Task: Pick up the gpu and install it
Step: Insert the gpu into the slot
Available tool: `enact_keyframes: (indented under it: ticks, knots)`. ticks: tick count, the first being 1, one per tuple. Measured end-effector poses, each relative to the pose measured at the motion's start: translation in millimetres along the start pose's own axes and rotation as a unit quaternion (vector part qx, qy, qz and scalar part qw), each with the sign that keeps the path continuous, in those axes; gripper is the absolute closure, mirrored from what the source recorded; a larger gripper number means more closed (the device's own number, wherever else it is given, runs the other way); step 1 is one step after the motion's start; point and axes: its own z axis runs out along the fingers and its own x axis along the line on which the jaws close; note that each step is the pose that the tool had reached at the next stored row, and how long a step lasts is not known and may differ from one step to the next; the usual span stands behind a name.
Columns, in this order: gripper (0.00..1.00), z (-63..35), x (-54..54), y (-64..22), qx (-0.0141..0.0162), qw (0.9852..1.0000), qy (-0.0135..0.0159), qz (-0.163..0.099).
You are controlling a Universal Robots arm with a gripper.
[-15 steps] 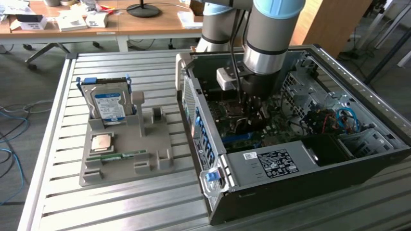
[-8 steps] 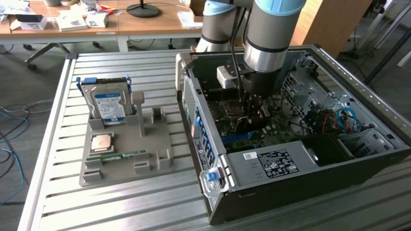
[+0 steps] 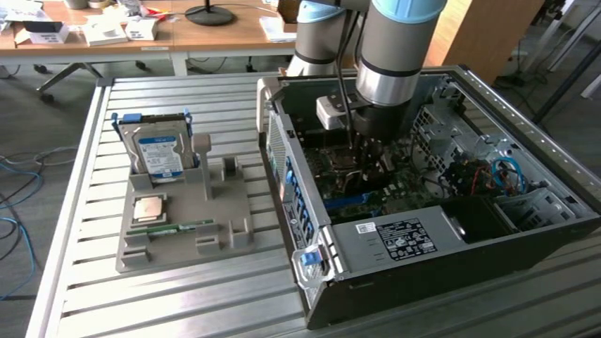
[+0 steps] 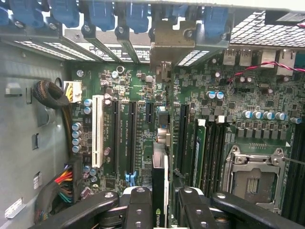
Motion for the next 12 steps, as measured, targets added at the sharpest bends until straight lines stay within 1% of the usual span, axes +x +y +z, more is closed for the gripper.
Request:
enact_keyframes:
  ticks: [4,8,12]
  knots:
    - [0.74,-0.1,0.0,0.8,-0.0001,1.0,0.0001,0.002]
    - [0.74,0.0,0.0,0.9,-0.0004,0.9996,0.0021,0.027]
    - [0.74,0.0,0.0,0.9,-0.0004,0.9996,0.0024,0.029]
